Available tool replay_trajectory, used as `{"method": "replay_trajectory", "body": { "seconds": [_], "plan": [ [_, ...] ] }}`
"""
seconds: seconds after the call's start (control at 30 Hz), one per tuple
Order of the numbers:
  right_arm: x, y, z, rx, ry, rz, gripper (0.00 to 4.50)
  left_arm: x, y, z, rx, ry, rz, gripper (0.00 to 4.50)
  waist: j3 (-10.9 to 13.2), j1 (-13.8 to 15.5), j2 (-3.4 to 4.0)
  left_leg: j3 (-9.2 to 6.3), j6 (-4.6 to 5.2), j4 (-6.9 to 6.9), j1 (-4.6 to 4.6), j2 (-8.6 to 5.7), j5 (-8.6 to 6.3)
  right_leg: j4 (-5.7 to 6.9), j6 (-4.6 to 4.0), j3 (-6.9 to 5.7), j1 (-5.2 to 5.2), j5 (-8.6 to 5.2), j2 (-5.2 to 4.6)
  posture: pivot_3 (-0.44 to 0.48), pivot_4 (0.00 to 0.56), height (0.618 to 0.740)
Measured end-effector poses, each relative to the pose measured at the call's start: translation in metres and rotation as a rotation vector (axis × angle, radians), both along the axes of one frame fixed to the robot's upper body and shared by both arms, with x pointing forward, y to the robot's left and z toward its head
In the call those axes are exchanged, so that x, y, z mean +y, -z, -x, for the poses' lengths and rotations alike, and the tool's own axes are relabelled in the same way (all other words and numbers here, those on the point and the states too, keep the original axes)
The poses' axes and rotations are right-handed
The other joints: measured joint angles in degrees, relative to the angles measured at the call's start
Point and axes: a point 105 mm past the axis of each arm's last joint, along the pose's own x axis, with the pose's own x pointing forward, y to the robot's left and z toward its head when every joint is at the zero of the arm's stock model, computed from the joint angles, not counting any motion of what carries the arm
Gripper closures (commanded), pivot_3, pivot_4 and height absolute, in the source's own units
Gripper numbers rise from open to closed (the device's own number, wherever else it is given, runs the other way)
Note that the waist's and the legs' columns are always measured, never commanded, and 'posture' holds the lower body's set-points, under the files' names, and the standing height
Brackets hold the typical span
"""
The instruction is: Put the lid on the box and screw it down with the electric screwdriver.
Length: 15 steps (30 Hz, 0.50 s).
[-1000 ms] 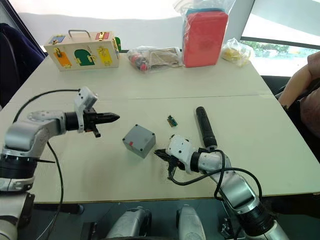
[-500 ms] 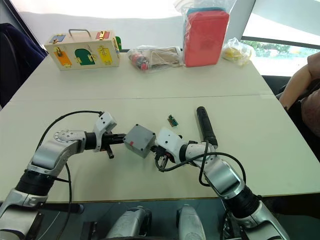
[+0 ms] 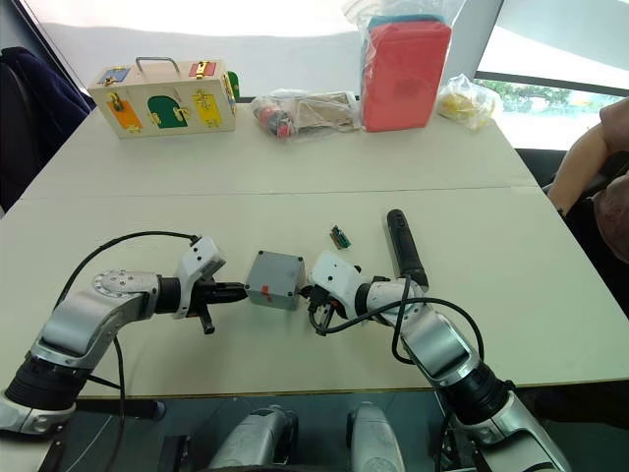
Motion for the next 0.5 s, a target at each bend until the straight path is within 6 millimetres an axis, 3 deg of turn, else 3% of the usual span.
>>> {"method": "replay_trajectory", "body": {
  "seconds": [0.5],
  "plan": [
    [-0.0054,-0.0021,-0.0098,-0.022,0.028,0.0,4.46,-0.0062,0.0023,0.0025,0.022,0.01,0.017,4.5,0.0,0.0,0.0,0.0,0.0,0.0,0.0,0.0,0.0,0.0,0.0,-0.01,0.0,0.0,0.0,0.0,0.15,0.74]
  ]
}}
